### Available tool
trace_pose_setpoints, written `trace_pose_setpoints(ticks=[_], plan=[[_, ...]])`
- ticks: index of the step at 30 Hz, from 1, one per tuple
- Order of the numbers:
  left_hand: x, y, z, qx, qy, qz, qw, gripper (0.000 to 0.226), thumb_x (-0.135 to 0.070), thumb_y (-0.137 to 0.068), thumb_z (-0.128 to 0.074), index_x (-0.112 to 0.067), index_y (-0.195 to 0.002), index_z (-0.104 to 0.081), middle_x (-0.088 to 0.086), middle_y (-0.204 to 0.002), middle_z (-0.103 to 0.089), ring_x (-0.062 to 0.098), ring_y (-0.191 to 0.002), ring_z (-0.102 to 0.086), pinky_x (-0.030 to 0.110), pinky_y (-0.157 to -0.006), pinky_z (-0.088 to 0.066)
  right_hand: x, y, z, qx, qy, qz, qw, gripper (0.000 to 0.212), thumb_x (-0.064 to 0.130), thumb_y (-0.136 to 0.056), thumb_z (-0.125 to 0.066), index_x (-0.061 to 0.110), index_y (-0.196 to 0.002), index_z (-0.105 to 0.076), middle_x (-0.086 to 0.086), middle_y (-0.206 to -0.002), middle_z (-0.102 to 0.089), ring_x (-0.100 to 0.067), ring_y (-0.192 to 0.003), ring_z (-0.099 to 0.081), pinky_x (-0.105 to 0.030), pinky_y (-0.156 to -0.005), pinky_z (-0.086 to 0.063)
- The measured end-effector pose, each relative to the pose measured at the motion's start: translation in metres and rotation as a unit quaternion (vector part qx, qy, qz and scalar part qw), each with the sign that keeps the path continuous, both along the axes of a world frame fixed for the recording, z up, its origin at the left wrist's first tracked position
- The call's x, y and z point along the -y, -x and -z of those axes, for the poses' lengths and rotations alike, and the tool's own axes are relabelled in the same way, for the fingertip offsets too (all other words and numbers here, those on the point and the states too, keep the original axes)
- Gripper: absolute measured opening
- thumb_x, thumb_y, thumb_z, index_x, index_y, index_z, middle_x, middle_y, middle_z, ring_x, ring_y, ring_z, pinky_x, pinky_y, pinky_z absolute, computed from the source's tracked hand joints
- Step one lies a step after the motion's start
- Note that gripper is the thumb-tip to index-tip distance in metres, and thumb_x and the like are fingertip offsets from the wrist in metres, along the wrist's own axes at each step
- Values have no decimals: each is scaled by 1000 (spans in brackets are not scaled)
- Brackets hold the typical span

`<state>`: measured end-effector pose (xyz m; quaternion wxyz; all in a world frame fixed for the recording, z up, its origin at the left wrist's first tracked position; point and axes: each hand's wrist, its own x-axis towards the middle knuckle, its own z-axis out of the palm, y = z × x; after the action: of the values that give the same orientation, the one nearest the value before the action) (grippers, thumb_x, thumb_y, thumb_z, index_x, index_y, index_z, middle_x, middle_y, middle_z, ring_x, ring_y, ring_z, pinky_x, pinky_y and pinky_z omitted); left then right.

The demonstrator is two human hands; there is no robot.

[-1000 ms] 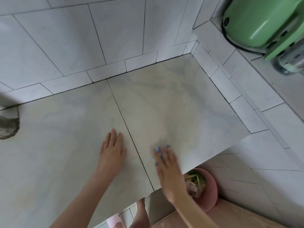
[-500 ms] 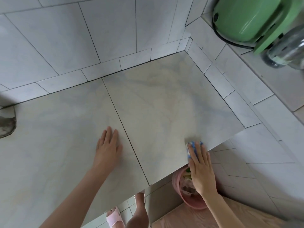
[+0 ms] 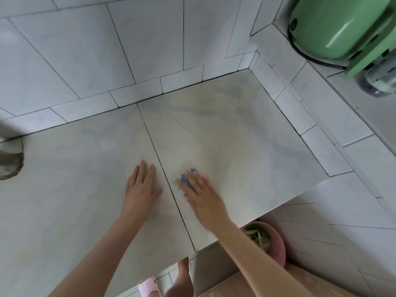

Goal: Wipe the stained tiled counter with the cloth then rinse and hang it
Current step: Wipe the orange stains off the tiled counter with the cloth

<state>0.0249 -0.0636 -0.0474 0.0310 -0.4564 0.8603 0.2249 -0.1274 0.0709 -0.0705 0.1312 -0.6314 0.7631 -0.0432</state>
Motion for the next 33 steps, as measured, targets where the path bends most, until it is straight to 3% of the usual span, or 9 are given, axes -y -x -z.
trace_pose_setpoints(ticks=[3, 8, 11, 15, 17, 22, 26, 31, 33], plan=[[10, 5, -1, -4, -5, 1, 1000, 68, -36, -90, -52, -19, -146, -17, 6, -156, -1, 23, -143, 1, 36, -116, -6, 8, 65, 2, -27, -14, 80, 996, 51, 32, -102, -8, 18, -141, -39, -4, -146, -43, -29, -136, -36, -37, -107, -30], [19, 8, 0, 9, -16, -8, 1000, 67, -37, -92, -47, -19, -146, -13, 5, -156, 3, 21, -143, 4, 35, -117, -5, -6, 141, -3, -7, -26, 200, 980, 69, 49, -87, 10, 24, -149, -6, 1, -158, -5, -20, -146, 4, -33, -118, -2], [20, 9, 0, -4, -14, -9, 1000, 64, -34, -93, -46, -18, -146, -15, 5, -156, 0, 22, -143, 2, 36, -117, -6, 11, 123, -1, -8, -15, 250, 968, 66, 42, -91, 7, 19, -149, -12, -5, -158, -11, -24, -146, -3, -35, -116, -3], [27, 10, -1, -22, 4, -10, 1000, 59, -27, -93, -47, -15, -145, -21, 9, -155, -7, 24, -143, -2, 37, -116, -10, 51, 61, -3, 8, 1, 154, 988, 55, 31, -101, -6, 14, -142, -38, -10, -147, -40, -32, -137, -33, -41, -111, -25], [39, 15, -2, -27, 10, -13, 999, 59, -25, -93, -48, -14, -145, -23, 11, -155, -9, 26, -143, -3, 36, -116, -11, 68, 31, -2, 19, 24, 91, 995, 48, 29, -101, -15, 18, -143, -35, -8, -149, -37, -28, -139, -31, -37, -111, -19], [68, 30, -7, -19, 5, -30, 999, 63, -28, -92, -49, -16, -146, -17, 9, -155, -5, 25, -143, -1, 33, -115, -8, 74, 38, -3, -13, -6, 4, 1000, 48, 32, -103, -10, 23, -146, -28, -2, -152, -31, -22, -142, -26, -35, -112, -19], [76, 34, -6, -17, -5, -45, 999, 62, -34, -93, -47, -16, -145, -19, 11, -155, -4, 26, -143, 1, 34, -115, -6, 82, 117, 1, -42, -21, 101, 994, 61, 36, -101, 0, 14, -140, -41, -7, -145, -42, -30, -134, -39, -35, -107, -23], [78, 31, -2, -11, -11, -51, 999, 63, -36, -93, -45, -18, -146, -15, 8, -156, -1, 23, -143, 4, 33, -115, -5, 88, 183, 0, -28, -31, 235, 971, 57, 37, -96, -2, 20, -150, -9, -6, -158, -9, -26, -146, -3, -37, -117, -6], [80, 32, -1, -12, -11, -51, 999, 62, -36, -93, -44, -18, -146, -16, 8, -156, -1, 23, -143, 3, 34, -115, -6, 107, 167, 2, -32, -14, 237, 971, 50, 22, -100, -16, 14, -149, -15, -9, -157, -16, -29, -145, -8, -39, -116, -8]])
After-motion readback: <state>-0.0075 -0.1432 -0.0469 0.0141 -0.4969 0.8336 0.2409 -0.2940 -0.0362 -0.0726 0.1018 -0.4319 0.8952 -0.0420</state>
